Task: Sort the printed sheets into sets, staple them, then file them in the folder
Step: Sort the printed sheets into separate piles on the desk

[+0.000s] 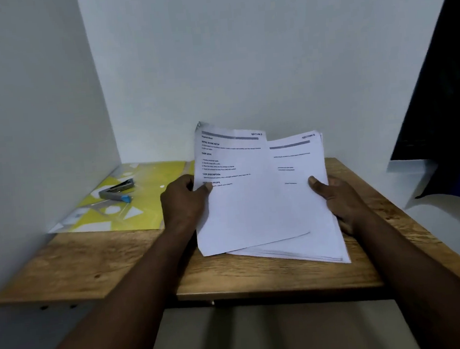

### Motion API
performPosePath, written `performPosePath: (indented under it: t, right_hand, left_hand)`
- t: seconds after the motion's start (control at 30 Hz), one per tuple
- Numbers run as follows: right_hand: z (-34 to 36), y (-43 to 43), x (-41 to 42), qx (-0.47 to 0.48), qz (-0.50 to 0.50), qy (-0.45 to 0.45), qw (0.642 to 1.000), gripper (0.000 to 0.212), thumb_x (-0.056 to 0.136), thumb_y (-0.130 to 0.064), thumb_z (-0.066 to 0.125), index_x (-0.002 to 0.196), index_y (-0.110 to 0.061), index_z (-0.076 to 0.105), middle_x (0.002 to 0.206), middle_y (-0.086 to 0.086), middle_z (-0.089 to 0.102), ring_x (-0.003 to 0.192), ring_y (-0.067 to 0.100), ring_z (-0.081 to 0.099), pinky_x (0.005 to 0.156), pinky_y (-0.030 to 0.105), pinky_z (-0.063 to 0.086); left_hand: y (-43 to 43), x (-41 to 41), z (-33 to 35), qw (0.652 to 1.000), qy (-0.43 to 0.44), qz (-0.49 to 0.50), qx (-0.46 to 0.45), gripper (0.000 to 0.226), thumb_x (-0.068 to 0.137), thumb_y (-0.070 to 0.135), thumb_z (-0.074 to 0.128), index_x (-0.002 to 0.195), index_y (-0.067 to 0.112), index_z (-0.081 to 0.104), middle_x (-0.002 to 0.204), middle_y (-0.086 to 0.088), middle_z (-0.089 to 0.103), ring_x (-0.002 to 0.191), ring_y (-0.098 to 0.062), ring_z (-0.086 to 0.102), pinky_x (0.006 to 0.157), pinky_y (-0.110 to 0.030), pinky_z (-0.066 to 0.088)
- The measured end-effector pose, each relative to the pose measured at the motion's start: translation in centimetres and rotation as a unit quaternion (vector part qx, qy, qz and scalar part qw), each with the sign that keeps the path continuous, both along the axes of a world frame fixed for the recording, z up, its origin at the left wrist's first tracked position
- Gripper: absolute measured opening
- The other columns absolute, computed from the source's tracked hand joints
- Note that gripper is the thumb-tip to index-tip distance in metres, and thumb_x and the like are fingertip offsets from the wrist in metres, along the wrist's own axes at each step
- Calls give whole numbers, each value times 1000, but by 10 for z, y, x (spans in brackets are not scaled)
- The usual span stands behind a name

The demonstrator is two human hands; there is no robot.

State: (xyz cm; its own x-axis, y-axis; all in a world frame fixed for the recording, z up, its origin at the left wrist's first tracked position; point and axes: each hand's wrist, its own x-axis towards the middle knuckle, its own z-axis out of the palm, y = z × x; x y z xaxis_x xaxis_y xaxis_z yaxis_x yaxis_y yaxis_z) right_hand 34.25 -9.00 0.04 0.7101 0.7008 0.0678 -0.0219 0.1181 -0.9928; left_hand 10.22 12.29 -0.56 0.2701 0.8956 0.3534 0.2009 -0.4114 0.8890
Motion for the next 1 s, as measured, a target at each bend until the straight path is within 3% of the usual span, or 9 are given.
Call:
performPosePath:
  t: [0.1,0.2,0.3,0.4,0.5,0.63,0.73,0.9,1.0]
  right_hand:
    - [2,0,-3,-1,13,-1,1000,21,102,-27,67,115,-10,71,106,10,81,93,29,80,71,40,67]
    - [2,0,-3,-9,22,-7,1000,29,102,-29,67,122,-8,70,112,11,80,99,32,78,79,46,66]
    - [1,-2,-5,-11,20,-15,1000,35,102,-31,67,129,-7,69,117,12,79,105,34,77,89,49,61]
    - [1,-7,-6,-4,17,-27,999,32,103,-30,66,126,-8,69,114,9,80,101,31,78,78,43,66]
    - [2,-8,-8,3,17,-31,999,27,104,-27,65,122,-8,70,113,9,80,99,28,79,73,37,66]
    - [2,-9,-8,13,16,-31,999,28,104,-25,64,124,-6,70,114,11,80,105,32,77,84,44,65]
    - [1,-9,-6,16,14,-31,999,32,105,-26,63,127,-4,69,116,12,79,105,32,77,85,43,65]
    - [-1,-6,-6,10,25,-28,999,36,105,-29,63,129,-4,69,121,15,77,109,35,76,95,52,61]
    - [0,-4,-7,4,27,-23,999,37,106,-31,61,129,-4,69,120,15,77,109,35,76,92,50,62]
  left_hand:
    - [16,-37,4,999,-4,-10,-32,14,84,31,86,80,27,73,81,12,74,76,-11,69,61,-23,45]
    - [26,-60,-2,994,-45,-31,-92,23,68,41,91,78,25,78,86,4,80,86,-24,77,84,-43,62]
    - [29,-63,-17,985,-95,-65,-127,33,56,46,91,82,28,81,94,-2,82,94,-31,78,95,-58,60]
    - [21,-54,-18,974,-129,-99,-155,33,57,37,93,83,20,80,99,-12,81,97,-38,77,97,-63,57]
    - [5,-36,-8,975,-116,-93,-167,24,64,33,91,79,19,78,94,-9,81,94,-37,77,93,-60,60]
    - [-17,-2,-4,989,-51,-29,-139,14,84,30,82,82,19,73,87,2,77,87,-26,75,85,-47,61]
    - [-24,23,-6,987,-50,-61,-139,12,86,29,81,88,21,71,93,3,76,92,-25,74,79,-38,59]
    - [-31,47,-6,977,-45,-146,-148,32,68,39,79,99,35,72,103,13,78,99,-18,74,94,-47,60]
    - [-23,50,-9,970,-47,-188,-147,38,65,38,78,103,40,76,105,14,79,102,-18,75,98,-50,59]
